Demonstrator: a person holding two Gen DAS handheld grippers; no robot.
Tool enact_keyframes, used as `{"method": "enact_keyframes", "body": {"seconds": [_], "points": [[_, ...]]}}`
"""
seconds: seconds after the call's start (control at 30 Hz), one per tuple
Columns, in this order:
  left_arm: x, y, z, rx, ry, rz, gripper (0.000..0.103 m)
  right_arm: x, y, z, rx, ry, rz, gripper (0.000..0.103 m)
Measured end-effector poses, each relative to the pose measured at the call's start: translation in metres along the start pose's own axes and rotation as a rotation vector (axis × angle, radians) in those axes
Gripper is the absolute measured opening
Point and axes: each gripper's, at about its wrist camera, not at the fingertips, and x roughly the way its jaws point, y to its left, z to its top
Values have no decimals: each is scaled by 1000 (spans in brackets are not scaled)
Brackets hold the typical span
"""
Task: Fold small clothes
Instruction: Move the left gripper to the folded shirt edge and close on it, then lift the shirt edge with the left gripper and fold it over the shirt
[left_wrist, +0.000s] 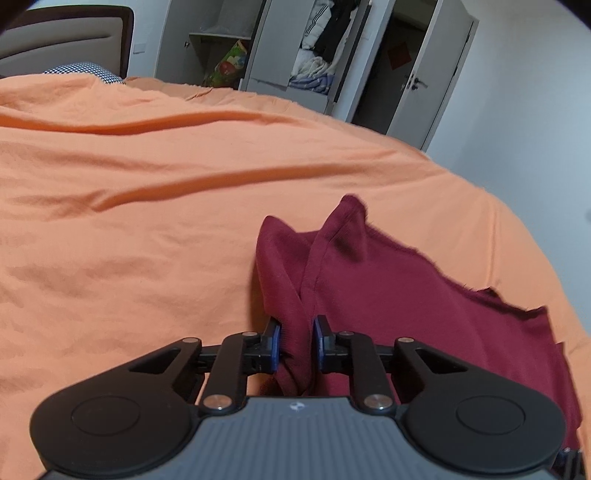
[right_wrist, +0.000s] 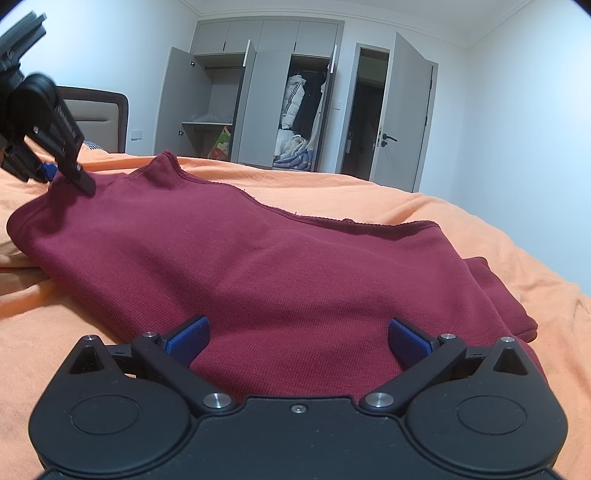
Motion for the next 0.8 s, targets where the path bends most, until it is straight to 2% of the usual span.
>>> {"method": "enact_keyframes", "body": {"seconds": [0.07,0.17,0.27,0.4,0.63,0.8], "points": [[-10,-5,3,-2,-24,-37,18,1,-1,1,4,1,3,103],[-31,-24,14,18,-65,-153,18,4,-7,3,31,15,28,103],[-48,-59,25,103,-102,-237,18,7,-18,12,70,47,72,103],[-47,-112,27,187,-101,-318,17,3,-29,24,61,72,104,103],[-23,-205,-10,333,-12,-447,17,-21,-53,16,15,74,50,103],[11,-244,-56,440,126,-450,17,-33,-66,2,12,103,21,103]]}}
